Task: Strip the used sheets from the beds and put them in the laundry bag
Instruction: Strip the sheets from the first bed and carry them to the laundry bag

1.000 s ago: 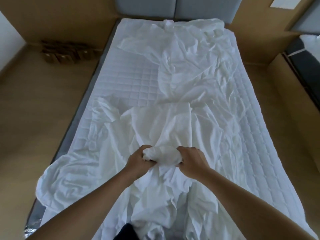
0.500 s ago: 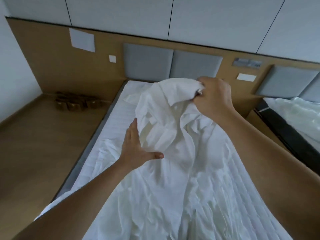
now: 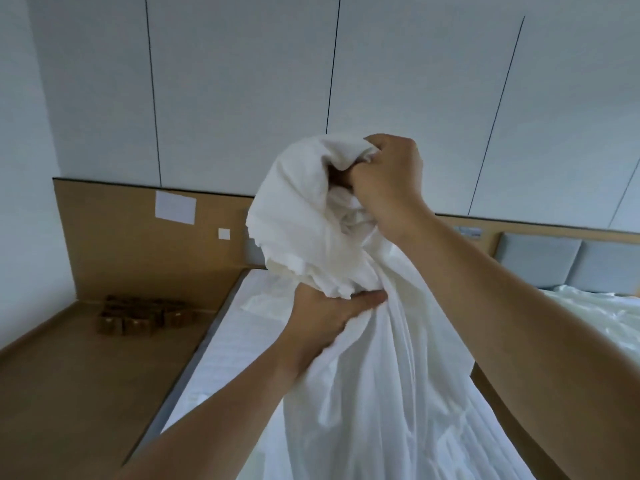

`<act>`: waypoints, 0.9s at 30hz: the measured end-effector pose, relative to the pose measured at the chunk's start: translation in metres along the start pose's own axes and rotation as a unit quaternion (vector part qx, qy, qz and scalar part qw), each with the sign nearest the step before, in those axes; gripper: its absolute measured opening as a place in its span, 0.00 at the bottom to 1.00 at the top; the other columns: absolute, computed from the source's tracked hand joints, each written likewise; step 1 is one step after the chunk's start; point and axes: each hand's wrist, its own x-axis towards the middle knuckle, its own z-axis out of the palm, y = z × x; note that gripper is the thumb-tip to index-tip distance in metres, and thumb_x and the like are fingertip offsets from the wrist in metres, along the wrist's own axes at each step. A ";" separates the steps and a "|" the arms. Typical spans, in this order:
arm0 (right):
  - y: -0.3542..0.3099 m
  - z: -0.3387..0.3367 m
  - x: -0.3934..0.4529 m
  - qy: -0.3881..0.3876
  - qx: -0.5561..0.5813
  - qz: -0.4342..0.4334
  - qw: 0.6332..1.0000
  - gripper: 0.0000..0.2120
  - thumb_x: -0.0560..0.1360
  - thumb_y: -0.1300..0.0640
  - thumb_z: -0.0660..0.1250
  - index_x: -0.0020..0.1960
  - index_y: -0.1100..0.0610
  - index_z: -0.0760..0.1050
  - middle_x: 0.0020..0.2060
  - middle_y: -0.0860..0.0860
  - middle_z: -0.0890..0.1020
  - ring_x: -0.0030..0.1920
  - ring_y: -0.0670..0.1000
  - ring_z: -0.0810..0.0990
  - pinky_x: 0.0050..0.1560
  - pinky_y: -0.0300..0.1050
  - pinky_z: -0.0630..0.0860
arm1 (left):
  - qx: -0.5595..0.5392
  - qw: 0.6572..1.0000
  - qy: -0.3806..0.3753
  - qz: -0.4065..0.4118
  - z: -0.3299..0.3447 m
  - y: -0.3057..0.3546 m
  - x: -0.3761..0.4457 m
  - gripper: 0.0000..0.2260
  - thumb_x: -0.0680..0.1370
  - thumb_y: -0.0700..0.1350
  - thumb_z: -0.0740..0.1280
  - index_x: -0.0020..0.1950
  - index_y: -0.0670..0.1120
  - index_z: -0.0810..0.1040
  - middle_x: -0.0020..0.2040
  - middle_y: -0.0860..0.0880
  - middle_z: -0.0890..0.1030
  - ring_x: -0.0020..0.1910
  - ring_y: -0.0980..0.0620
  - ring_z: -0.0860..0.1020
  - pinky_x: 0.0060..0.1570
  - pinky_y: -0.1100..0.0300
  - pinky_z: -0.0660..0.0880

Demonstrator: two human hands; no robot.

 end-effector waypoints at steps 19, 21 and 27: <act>0.179 -0.060 -0.127 -0.304 0.263 0.320 0.858 0.36 0.63 0.38 0.81 0.66 0.51 0.77 0.53 0.49 0.88 0.55 0.50 0.87 0.51 0.42 0.83 | -0.045 0.998 0.030 -0.018 0.054 -0.006 0.033 0.11 0.70 0.33 0.78 0.45 0.46 0.81 0.35 0.55 0.85 0.36 0.59 0.84 0.36 0.64 0.78; 0.171 -0.053 -0.131 -0.283 0.263 0.309 0.869 0.31 0.64 0.50 0.85 0.63 0.51 0.78 0.52 0.49 0.88 0.53 0.50 0.87 0.50 0.43 0.83 | 0.077 0.996 0.038 -0.022 0.060 -0.014 0.044 0.12 0.66 0.49 0.78 0.46 0.52 0.80 0.39 0.54 0.85 0.41 0.56 0.83 0.43 0.62 0.78; 0.170 -0.054 -0.129 -0.164 0.290 0.362 0.870 0.16 0.71 0.62 0.79 0.56 0.52 0.82 0.46 0.51 0.89 0.45 0.52 0.89 0.45 0.47 0.85 | 0.010 0.968 -0.173 -0.182 0.035 -0.025 0.044 0.23 0.77 0.65 0.68 0.65 0.52 0.80 0.60 0.50 0.86 0.58 0.52 0.84 0.62 0.56 0.76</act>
